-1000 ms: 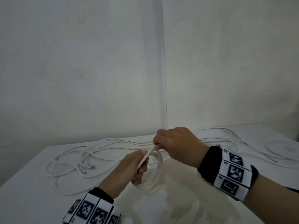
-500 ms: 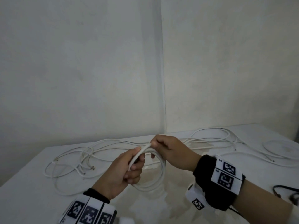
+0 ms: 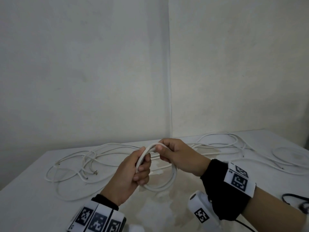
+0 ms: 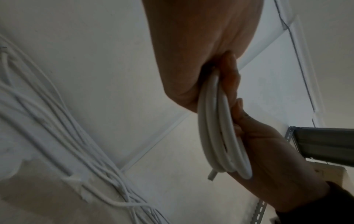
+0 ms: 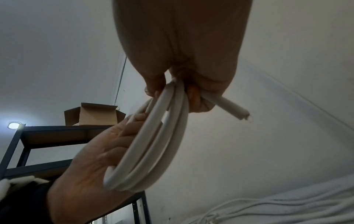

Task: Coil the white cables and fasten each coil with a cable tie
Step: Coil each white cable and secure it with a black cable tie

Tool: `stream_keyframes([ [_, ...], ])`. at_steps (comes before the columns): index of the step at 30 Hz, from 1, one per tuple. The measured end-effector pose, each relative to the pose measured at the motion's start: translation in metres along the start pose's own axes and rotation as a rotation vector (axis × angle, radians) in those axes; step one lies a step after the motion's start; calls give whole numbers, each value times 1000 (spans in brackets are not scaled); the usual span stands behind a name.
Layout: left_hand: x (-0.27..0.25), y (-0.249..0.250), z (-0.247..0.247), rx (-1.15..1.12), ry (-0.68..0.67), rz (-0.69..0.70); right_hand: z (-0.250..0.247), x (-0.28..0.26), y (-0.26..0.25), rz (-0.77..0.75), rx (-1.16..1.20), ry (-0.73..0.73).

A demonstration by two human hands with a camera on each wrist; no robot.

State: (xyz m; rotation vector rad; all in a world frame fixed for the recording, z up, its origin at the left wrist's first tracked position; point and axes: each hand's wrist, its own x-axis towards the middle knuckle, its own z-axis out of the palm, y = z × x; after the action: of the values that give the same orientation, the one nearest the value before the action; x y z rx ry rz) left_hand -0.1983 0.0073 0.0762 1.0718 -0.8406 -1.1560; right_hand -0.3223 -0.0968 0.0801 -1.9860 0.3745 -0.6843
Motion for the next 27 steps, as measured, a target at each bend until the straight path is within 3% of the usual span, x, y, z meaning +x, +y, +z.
stream_keyframes([
  [8,-2,-9,-8,634,111,231,-8,0,1,38,-109,-22],
  [18,1,-12,-22,1151,62,504,-8,-3,-1,57,-221,-39],
  [21,2,-12,-20,1133,80,432,-6,-2,2,79,-219,-18],
  [27,7,-9,-13,805,124,232,-3,-3,2,109,-258,-24],
])
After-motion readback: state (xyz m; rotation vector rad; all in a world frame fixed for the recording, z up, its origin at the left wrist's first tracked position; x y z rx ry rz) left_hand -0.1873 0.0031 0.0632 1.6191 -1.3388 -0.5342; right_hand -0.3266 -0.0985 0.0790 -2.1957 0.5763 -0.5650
